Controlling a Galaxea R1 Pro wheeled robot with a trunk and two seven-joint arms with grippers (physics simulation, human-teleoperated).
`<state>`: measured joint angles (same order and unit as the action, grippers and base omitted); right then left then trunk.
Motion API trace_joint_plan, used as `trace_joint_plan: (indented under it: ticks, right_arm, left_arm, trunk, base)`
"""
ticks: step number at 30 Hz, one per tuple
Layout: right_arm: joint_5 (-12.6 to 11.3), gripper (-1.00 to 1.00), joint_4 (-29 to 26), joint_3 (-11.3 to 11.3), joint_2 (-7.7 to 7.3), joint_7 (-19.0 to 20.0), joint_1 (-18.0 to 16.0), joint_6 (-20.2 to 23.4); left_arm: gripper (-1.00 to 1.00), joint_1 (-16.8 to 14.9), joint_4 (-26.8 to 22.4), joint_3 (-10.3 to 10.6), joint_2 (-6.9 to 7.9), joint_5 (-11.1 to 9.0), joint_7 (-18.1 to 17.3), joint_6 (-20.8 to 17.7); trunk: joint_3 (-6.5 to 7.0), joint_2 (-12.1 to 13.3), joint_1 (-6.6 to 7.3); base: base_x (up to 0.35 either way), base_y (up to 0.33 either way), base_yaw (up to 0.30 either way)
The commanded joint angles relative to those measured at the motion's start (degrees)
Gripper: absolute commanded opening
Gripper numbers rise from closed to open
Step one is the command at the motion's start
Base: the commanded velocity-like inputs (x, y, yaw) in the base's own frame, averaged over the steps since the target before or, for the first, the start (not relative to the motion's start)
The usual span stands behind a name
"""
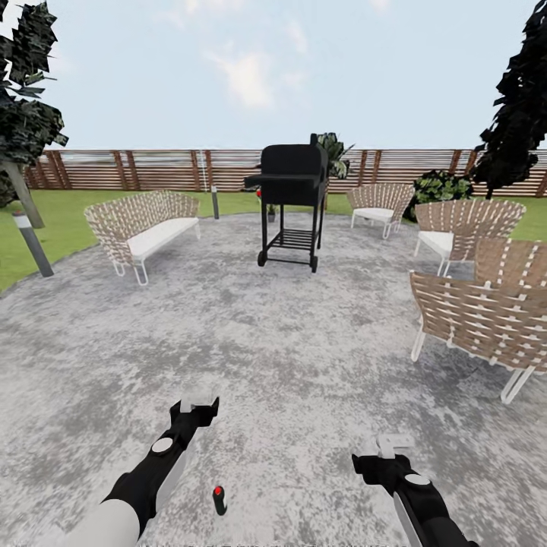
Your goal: Pick up the pesticide atomizer in the garden and spray insectifuge to fully cover both potted plants in the garden.
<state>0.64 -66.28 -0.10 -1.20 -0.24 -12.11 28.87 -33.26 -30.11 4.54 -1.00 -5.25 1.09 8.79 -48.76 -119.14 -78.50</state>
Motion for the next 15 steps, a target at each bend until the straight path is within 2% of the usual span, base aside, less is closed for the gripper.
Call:
trace_joint_plan:
  ticks: [1, 15]
  right_arm:
    - [0.1, 1.0, -0.1, 0.0, -0.02, 0.0, 0.0, 0.3]
    - [0.0, 1.0, -0.1, 0.0, -0.01, 0.0, 0.0, 0.3]
  left_arm:
    - [1.0, 0.0, 0.1, 0.3, 0.04, -0.6, 0.1, 0.2]
    - [1.0, 0.0, 0.1, 0.3, 0.04, -0.5, 0.1, 0.2]
  trunk:
    - [-0.32, -0.4, -0.22]
    - [-4.04, -6.1, -3.29]
  base:
    - [0.0, 0.0, 0.09]
    - [0.0, 0.0, 0.018]
